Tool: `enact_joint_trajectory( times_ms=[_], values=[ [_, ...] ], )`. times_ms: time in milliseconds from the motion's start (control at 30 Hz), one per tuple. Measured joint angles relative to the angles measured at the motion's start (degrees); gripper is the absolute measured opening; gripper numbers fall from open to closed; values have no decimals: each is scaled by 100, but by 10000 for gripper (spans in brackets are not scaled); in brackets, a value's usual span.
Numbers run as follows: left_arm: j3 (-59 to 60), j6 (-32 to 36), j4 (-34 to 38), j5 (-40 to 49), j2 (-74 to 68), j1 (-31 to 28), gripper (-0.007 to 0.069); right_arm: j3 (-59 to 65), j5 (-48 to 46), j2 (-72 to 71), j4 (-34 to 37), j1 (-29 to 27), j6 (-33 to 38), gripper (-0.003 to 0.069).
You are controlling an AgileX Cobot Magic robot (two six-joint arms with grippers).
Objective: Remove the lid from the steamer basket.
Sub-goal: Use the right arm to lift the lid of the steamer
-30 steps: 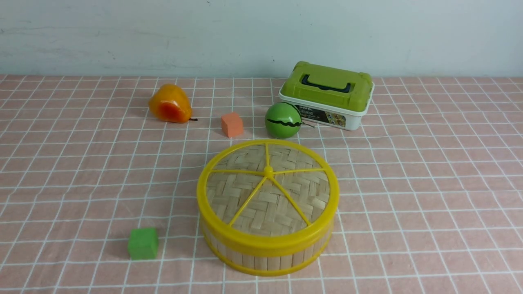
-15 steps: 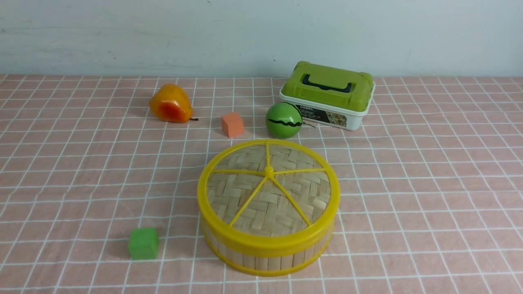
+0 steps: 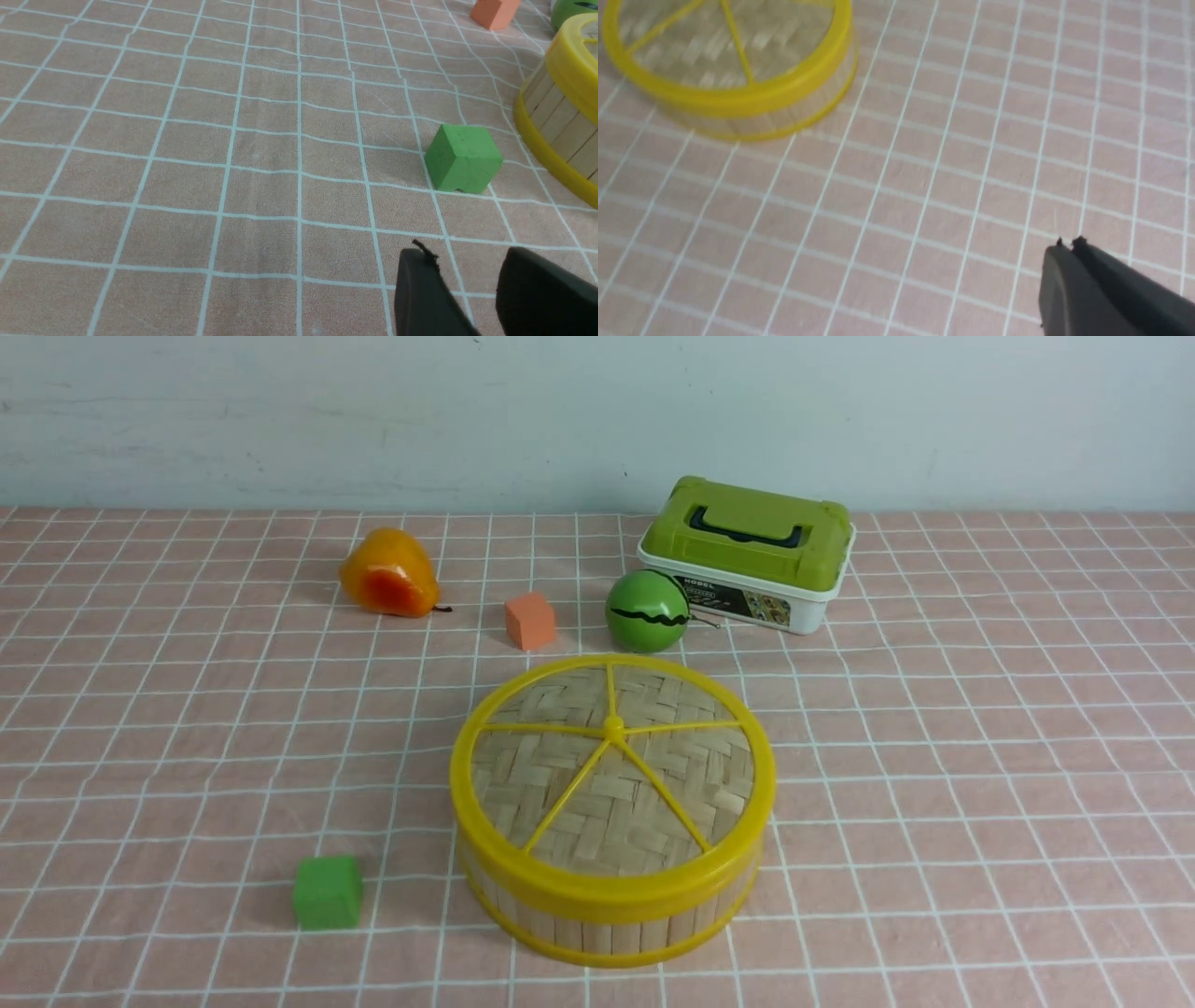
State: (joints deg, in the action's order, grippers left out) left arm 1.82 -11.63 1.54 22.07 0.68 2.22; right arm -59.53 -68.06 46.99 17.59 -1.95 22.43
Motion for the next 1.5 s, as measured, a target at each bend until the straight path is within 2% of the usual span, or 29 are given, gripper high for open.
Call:
enact_joint_trajectory(
  times_ms=[167, 267, 400, 467, 633, 767, 1033, 1100, 1300, 1500],
  values=[
    [0, 0, 0, 0, 0, 0, 239, -900, -324, 1283, -27, 611, 109, -3],
    [0, 0, 0, 0, 0, 0, 239, -1316, -337, 2073, -116, 1293, 77, 0],
    [0, 0, 0, 0, 0, 0, 239, -1718, -337, 2839, -261, 1960, -274, 3],
    [0, 0, 0, 0, 0, 0, 239, -2212, -337, 3440, -687, 2415, -732, 12],
    [0, 0, 0, 0, 0, 0, 239, -3099, -337, 4568, -1322, 3065, -1213, 55],
    [0, 0, 0, 0, 0, 0, 239, -3732, -337, 5245, -1394, 3324, -1305, 106],
    [0, 0, 0, 0, 0, 0, 239, -5225, -103, 6701, -1292, 3664, -1448, 363],
    [0, 0, 0, 0, 0, 0, 239, -5356, 44, 6874, -1175, 3676, -1448, 395],
    [0, 0, 0, 0, 0, 0, 239, -5501, 375, 7281, -856, 3687, -1448, 405],
    [0, 0, 0, 0, 0, 0, 239, -5501, 381, 7534, -858, 3687, -1448, 347]
  ],
)
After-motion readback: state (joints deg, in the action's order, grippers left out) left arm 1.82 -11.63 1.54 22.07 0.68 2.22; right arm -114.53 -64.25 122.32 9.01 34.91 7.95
